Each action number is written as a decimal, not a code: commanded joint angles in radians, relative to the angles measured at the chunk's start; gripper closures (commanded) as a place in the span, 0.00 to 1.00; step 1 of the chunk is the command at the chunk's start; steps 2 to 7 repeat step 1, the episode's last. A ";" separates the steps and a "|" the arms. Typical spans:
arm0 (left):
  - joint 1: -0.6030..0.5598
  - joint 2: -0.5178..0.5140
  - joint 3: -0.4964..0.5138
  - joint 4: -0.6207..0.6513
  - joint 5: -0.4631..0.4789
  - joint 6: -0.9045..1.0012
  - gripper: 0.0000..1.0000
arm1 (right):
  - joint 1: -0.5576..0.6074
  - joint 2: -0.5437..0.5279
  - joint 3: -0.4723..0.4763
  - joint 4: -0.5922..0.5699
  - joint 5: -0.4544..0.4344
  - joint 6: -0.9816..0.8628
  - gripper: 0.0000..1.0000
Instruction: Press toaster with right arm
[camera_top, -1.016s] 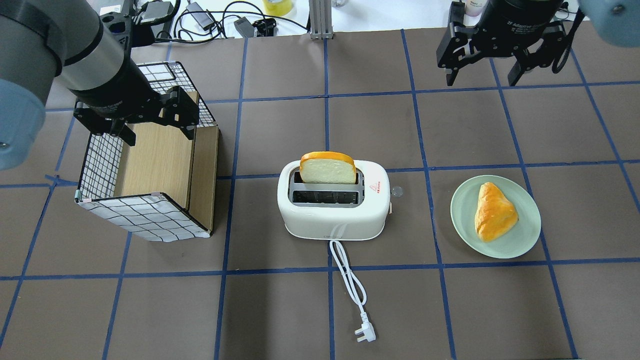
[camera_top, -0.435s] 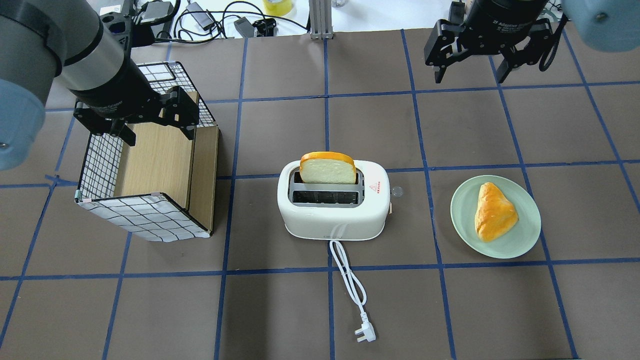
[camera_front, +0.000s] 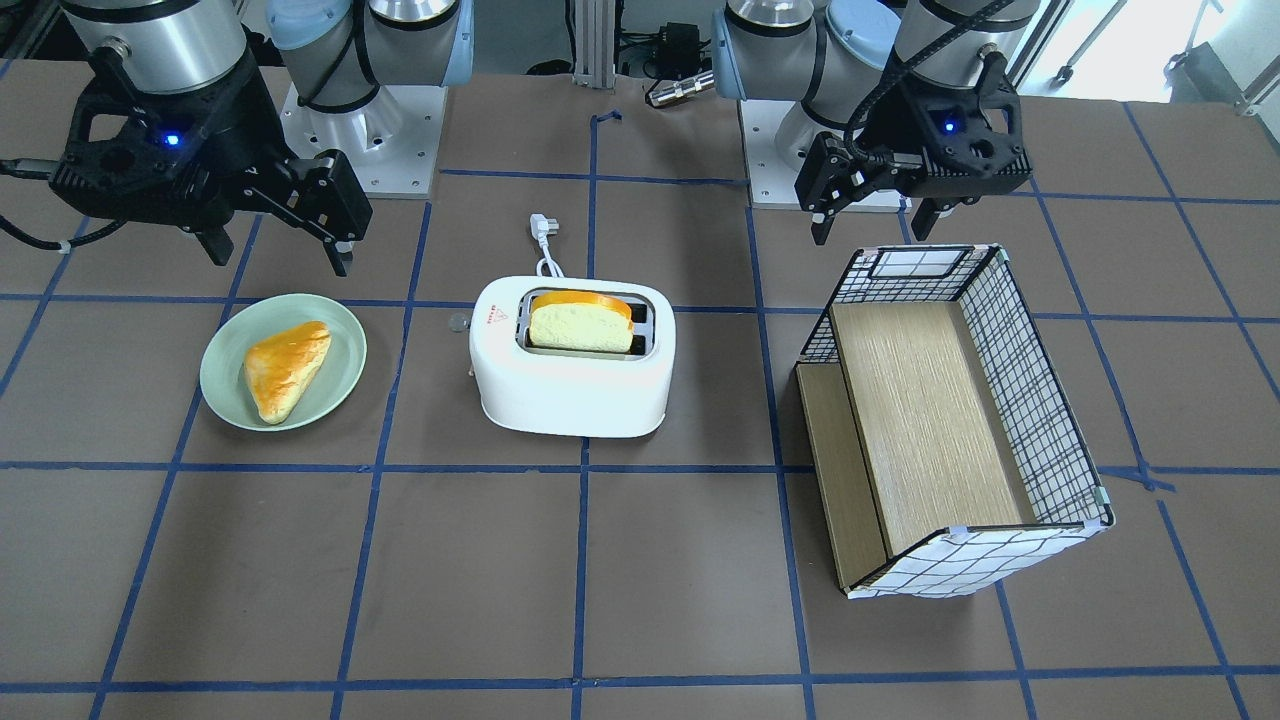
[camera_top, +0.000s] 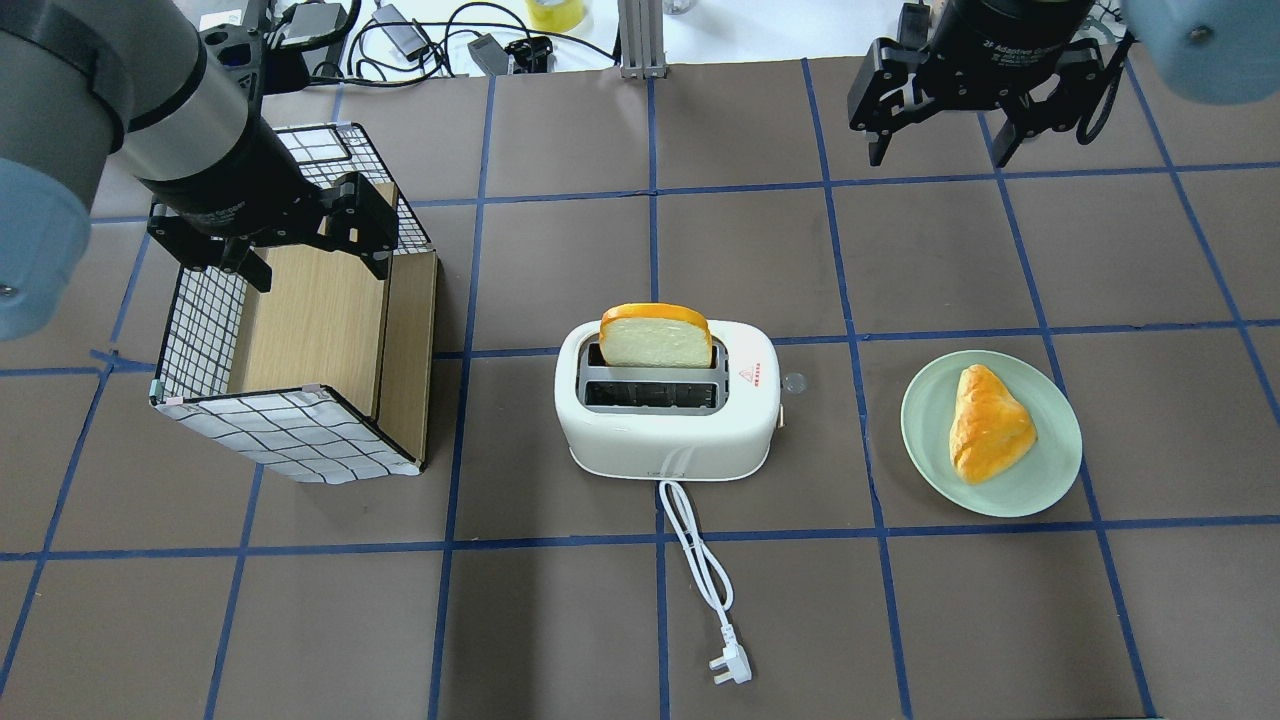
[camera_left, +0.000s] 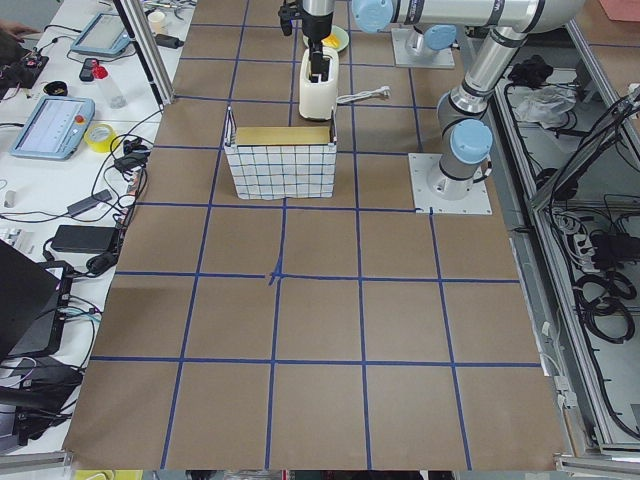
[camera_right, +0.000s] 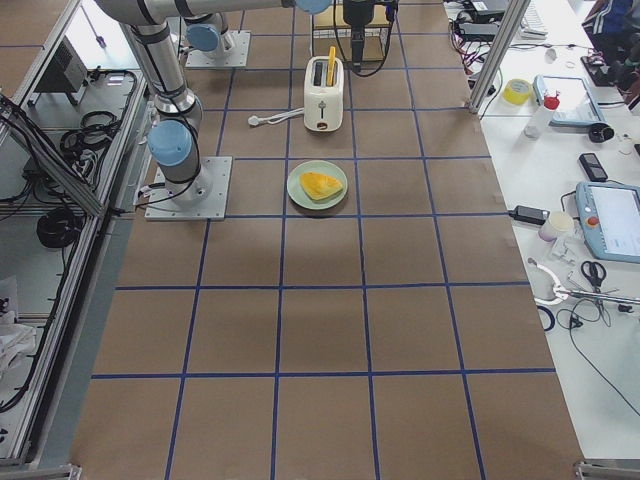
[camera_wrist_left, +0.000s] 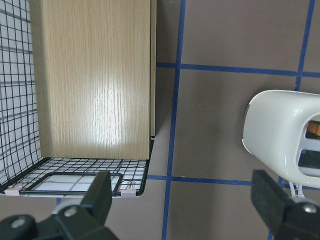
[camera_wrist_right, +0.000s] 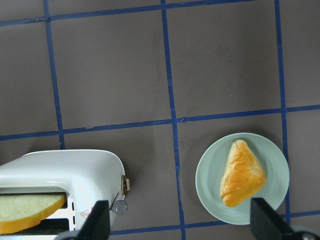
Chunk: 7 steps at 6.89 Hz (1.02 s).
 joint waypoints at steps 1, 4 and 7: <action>0.000 0.000 0.000 0.000 0.000 0.000 0.00 | 0.000 0.003 0.000 0.002 0.002 0.001 0.00; 0.000 0.000 0.000 0.000 0.000 0.000 0.00 | 0.000 0.003 0.000 0.002 0.002 0.001 0.00; 0.000 0.000 0.000 0.000 0.000 0.000 0.00 | 0.000 0.003 0.000 0.002 0.002 0.001 0.00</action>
